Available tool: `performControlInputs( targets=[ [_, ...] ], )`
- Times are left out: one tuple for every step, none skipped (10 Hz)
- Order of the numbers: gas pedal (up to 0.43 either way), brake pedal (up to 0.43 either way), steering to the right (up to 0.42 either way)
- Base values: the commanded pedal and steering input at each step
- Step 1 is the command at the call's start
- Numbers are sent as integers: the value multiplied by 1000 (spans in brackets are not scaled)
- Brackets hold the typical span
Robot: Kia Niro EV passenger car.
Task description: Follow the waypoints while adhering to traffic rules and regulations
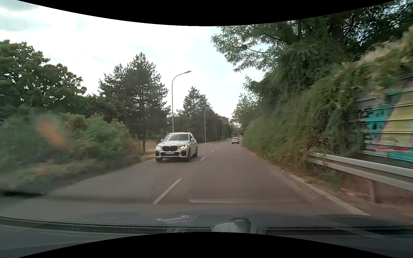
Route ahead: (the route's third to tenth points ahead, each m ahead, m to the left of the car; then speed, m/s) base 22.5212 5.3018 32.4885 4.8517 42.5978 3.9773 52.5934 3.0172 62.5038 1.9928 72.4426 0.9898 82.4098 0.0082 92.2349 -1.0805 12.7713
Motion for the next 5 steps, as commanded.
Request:
performControlInputs(
  targets=[
    [39,0,10],
    [39,0,10],
    [39,0,10],
    [28,0,9],
    [39,0,9]
  ],
)
